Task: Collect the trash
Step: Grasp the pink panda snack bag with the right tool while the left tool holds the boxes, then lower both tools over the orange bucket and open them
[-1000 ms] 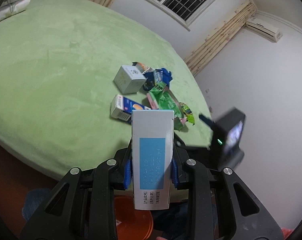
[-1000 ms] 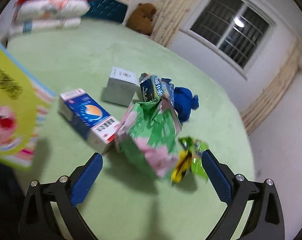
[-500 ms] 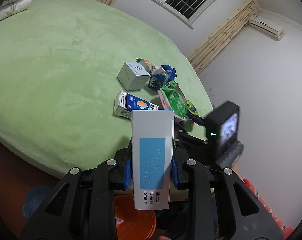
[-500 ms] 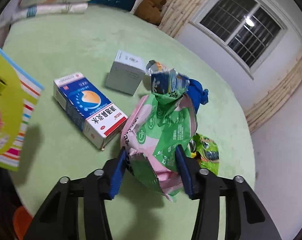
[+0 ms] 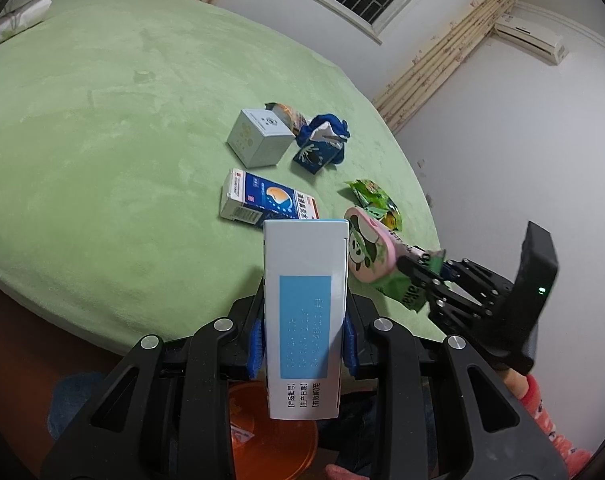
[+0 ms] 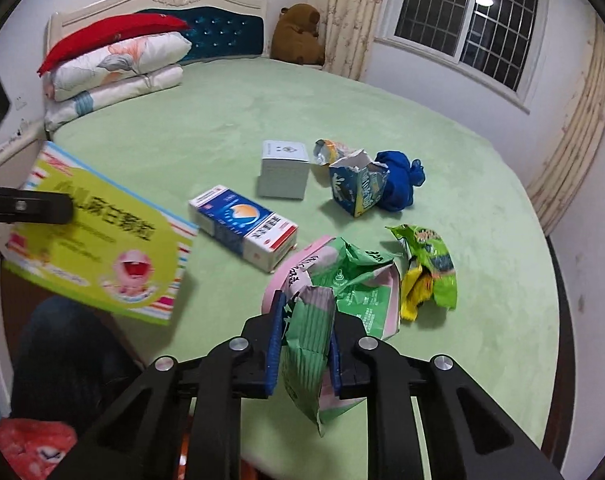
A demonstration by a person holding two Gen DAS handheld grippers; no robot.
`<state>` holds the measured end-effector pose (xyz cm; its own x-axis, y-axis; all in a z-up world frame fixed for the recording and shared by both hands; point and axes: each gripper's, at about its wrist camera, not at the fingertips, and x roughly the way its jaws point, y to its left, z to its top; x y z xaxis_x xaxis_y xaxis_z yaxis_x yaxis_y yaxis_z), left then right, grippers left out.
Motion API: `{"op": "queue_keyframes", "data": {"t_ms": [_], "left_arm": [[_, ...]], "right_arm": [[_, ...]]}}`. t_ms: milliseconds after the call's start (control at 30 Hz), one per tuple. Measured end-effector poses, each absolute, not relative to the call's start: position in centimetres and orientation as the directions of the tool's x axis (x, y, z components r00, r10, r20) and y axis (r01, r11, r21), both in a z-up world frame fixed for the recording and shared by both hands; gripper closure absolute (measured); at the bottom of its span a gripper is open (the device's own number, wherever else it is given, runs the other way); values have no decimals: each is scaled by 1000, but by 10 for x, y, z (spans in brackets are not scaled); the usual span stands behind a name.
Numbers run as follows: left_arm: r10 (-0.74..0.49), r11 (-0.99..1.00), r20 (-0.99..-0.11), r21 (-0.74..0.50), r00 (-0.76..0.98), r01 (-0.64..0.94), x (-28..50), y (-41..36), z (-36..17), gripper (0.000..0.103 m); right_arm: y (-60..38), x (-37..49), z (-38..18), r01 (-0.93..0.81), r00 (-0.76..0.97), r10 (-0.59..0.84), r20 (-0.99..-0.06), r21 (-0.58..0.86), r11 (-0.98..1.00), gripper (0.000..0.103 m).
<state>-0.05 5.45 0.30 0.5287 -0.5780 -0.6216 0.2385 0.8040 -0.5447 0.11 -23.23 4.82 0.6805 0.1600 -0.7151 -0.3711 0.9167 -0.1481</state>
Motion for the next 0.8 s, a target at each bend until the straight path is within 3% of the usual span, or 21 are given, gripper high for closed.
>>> {"op": "queue_keyframes", "data": {"t_ms": [433,800], "left_arm": [[-613,786,-671,-462,417,411,-47,35,13,74],[-563,793,-764,-393,315,465,-75,18,-16,74]], "right_arm": [[-235,-95,79,-475,600,339,-724,18,880,85],[-222,-139,54,-540,438,403,-804,123,832,85]]}}
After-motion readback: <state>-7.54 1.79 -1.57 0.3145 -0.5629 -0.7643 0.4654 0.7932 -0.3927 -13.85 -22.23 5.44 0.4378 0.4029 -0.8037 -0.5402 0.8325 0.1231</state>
